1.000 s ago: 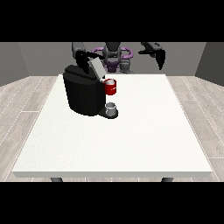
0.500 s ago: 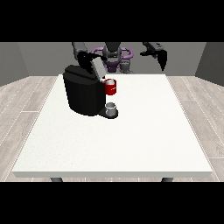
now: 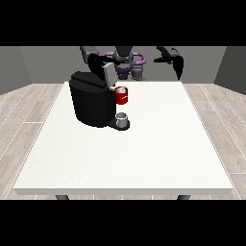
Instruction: Insert the coffee pod into the coffee machine and close the lid
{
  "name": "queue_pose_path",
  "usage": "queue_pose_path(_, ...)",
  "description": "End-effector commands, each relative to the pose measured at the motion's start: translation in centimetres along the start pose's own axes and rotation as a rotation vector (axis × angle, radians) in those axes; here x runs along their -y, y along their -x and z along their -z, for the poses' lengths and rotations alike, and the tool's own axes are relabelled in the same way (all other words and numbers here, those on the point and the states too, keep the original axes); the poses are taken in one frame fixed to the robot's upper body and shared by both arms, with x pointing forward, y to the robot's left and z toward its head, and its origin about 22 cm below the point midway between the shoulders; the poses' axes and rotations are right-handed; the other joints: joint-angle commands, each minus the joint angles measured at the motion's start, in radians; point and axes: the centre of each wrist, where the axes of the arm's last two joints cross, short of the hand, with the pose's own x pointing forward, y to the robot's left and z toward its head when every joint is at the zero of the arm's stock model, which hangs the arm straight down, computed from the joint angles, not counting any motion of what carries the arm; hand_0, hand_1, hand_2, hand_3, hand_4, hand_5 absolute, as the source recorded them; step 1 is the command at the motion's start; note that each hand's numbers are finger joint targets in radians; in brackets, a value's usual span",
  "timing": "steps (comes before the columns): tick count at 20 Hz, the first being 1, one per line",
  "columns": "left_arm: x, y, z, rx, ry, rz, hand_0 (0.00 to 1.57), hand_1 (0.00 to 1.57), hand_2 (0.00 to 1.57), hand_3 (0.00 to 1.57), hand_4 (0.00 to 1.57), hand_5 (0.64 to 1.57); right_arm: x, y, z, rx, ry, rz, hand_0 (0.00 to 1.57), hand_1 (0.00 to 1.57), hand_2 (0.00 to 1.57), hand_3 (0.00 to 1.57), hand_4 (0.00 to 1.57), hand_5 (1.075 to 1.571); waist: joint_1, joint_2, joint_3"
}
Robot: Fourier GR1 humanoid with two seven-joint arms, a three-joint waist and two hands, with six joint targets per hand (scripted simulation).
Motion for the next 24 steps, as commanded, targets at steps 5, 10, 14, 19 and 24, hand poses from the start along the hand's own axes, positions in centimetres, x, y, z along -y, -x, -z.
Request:
queue_pose_path(5,-0.5,0.0,0.8,0.003,-0.011,0.004,0.0,0.0,0.0,0.0,0.16,1.571,-2.6,-3.8,1.8,0.077,-0.067,-0.113,0.0,0.0,0.0,0.0,0.15,1.571,0.024,0.036,-0.004)
queue_pose_path(10,0.7,-1.3,1.9,0.042,0.009,-0.008,0.0,0.0,0.0,0.0,0.15,1.571,-2.1,-4.7,2.0,0.115,-0.077,-0.122,0.0,0.0,0.0,0.0,0.12,1.571,0.033,0.041,-0.0037)
queue_pose_path(14,-0.4,-0.3,0.3,0.01,0.023,0.001,0.0,0.0,0.0,0.0,0.12,1.571,-5.3,-2.1,0.4,0.108,-0.149,-0.071,0.0,0.0,0.0,0.0,0.03,1.571,0.005,-0.039,-0.0036)
queue_pose_path(19,1.0,1.0,-0.8,0.015,-0.02,-0.01,0.0,0.0,0.0,0.0,0.17,1.571,-7.5,0.7,-1.9,0.167,-0.211,0.054,0.0,0.0,0.0,0.0,0.35,1.571,-0.029,-0.068,-0.0033)
queue_pose_path(24,-0.7,3.8,-2.6,-0.042,-0.051,-0.032,0.0,0.0,0.0,0.0,0.19,1.571,-8.7,3.4,-6.1,0.046,-0.16,0.206,0.0,0.0,0.0,0.0,0.25,1.571,-0.106,-0.153,-0.0036)
